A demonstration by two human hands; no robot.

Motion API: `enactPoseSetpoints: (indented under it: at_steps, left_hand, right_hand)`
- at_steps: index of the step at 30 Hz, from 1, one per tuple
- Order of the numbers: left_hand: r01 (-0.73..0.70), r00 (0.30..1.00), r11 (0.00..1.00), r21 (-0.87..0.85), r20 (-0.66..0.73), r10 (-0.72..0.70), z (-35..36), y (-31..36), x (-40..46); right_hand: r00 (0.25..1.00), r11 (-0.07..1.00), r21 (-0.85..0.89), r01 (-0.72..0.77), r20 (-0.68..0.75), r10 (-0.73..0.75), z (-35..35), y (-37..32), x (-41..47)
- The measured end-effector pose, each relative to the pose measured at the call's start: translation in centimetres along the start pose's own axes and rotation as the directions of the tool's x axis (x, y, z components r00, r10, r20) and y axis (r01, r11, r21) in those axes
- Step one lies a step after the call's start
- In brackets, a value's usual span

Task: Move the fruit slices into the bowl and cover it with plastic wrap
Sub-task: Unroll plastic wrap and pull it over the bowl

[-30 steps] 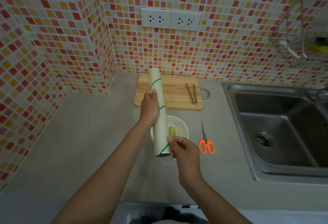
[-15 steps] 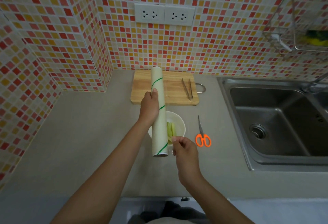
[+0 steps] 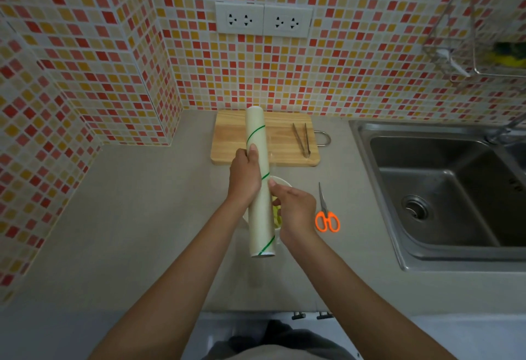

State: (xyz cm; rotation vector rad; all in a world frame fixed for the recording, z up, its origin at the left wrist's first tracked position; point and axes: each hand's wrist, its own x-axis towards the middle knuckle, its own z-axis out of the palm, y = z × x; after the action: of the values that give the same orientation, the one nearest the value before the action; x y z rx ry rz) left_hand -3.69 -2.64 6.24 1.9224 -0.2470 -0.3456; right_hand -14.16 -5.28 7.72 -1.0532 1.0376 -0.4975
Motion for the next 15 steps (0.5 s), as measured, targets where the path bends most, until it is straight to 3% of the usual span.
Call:
enactPoseSetpoints:
  at_steps: [5,9,13,15]
  left_hand:
    - [0.020,1.000,1.000,-0.001,0.000,-0.020,0.2,-0.4,-0.3]
    - [0.012,1.000,1.000,0.029,0.004,-0.012,0.2,-0.5,-0.6]
    - [-0.002,1.000,0.999,0.048,-0.001,0.002,0.0,-0.6,-0.8]
    - [-0.020,1.000,0.998,0.064,-0.011,0.020,0.1,-0.7,-1.1]
  right_hand:
    - [0.995,0.998,-0.045,0.052,-0.088,-0.056,0.2,0.7,0.6]
    - [0.982,0.965,-0.195,0.173,-0.039,-0.184,-0.1,1.4,1.2]
    - [0.958,0.860,-0.430,0.273,0.039,-0.285,-0.9,1.4,2.0]
    - [0.938,0.756,-0.569,0.323,0.088,-0.335,-1.3,1.4,2.4]
